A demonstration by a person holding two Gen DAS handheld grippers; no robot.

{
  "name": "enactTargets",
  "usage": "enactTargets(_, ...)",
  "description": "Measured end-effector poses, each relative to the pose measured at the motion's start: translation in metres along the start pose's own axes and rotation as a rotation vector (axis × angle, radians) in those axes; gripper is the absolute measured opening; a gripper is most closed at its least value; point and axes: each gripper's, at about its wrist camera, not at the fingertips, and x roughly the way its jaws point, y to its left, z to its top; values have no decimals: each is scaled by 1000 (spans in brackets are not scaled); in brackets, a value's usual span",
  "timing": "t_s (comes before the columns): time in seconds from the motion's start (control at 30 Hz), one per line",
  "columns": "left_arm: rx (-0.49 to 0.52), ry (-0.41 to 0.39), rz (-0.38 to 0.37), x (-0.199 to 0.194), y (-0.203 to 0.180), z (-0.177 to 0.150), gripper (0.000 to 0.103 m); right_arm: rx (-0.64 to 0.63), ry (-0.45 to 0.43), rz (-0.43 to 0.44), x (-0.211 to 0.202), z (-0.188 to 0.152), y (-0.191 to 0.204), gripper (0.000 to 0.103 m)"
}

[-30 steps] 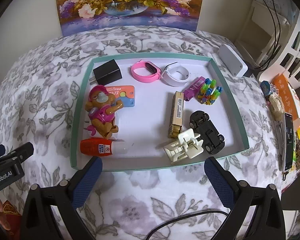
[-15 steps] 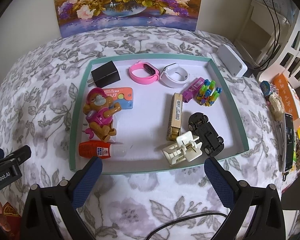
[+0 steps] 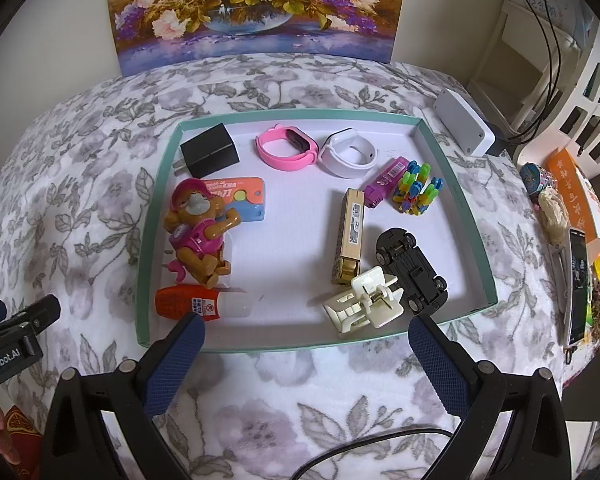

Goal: Organize rigid objects

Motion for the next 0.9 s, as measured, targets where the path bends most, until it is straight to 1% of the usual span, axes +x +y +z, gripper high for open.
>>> enactTargets(0.9, -7, 5, 11, 0, 2, 0, 97, 2, 2, -2, 1, 3, -4, 103)
